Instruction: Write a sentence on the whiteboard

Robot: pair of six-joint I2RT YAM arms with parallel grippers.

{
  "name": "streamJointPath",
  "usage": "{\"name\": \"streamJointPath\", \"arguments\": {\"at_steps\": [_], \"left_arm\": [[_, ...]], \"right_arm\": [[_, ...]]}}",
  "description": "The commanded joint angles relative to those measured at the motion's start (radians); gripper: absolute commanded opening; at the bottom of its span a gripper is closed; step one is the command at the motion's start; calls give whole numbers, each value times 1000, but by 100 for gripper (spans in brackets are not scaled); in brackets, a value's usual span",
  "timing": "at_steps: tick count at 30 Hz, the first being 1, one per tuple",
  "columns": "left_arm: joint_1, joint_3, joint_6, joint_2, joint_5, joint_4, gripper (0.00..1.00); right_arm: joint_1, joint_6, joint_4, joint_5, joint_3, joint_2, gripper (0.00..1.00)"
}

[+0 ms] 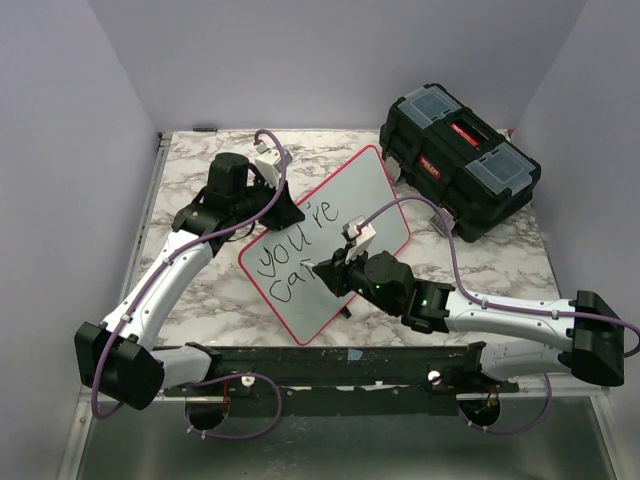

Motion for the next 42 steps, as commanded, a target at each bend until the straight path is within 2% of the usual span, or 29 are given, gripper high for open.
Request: {"name": "streamJointPath", "arguments": {"at_steps": [1,10,20,31,42], "left_arm": [[-19,-26,94,7,-49,-76,0],[-19,-27,93,7,-49,-76,0],[-20,-27,94,5,-49,-76,0],[-20,-27,94,7,-49,-76,0],[-22,-26,93,5,-51,-77,0]], "right_arm": [[-2,-20,28,68,24,15,1],[-1,-8,-13,157,17,2,1],[-1,18,-53,155,-7,-5,1],[-2,51,-79,125,-46,-36,1],[-1,15,-23,19,-56,-30,1]]}}
